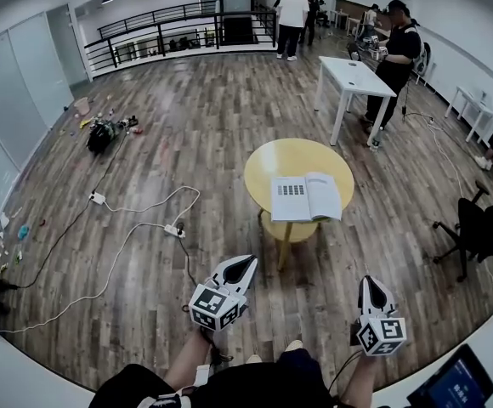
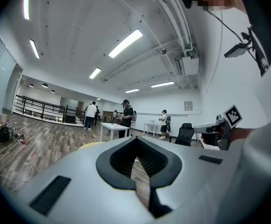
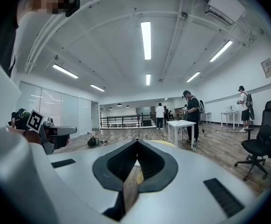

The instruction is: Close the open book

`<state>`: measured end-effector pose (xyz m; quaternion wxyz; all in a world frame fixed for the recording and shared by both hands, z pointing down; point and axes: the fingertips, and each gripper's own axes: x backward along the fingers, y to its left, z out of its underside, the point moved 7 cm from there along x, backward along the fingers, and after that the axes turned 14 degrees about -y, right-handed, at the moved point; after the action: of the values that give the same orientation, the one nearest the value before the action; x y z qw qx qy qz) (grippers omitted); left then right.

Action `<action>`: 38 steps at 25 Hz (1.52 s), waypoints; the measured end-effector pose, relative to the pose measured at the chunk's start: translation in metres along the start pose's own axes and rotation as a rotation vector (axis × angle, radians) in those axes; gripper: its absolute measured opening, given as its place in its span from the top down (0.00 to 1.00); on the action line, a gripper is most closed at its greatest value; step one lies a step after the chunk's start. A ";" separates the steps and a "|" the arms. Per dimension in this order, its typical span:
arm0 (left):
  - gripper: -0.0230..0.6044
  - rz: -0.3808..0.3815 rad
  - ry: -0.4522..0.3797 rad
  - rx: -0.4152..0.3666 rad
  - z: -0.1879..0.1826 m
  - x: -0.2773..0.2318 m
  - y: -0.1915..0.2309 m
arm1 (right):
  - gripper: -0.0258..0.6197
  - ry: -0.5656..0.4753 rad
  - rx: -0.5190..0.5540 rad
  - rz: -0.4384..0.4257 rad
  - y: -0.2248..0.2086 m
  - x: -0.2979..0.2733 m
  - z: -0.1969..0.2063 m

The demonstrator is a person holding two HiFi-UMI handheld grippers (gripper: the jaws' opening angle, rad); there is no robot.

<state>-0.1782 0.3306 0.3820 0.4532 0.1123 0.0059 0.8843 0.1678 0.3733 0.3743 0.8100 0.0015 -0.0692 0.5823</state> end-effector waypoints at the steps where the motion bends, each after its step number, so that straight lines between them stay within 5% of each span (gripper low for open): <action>1: 0.97 0.001 0.002 0.002 0.002 -0.003 0.000 | 0.96 0.002 -0.001 0.001 -0.002 -0.002 0.001; 10: 0.97 0.009 0.018 0.007 0.022 -0.054 0.007 | 0.96 0.017 -0.010 -0.003 -0.039 -0.038 0.015; 27: 0.97 -0.057 0.029 -0.004 0.049 -0.238 0.025 | 0.96 0.043 -0.058 -0.078 -0.178 -0.177 0.027; 38: 0.97 -0.128 0.046 -0.021 0.055 -0.272 0.044 | 0.96 0.062 -0.082 -0.145 -0.205 -0.235 0.038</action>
<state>-0.0485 0.0817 0.3884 0.5095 0.0866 0.0141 0.8560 0.2836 0.0829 0.4013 0.8512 -0.0446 -0.0673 0.5186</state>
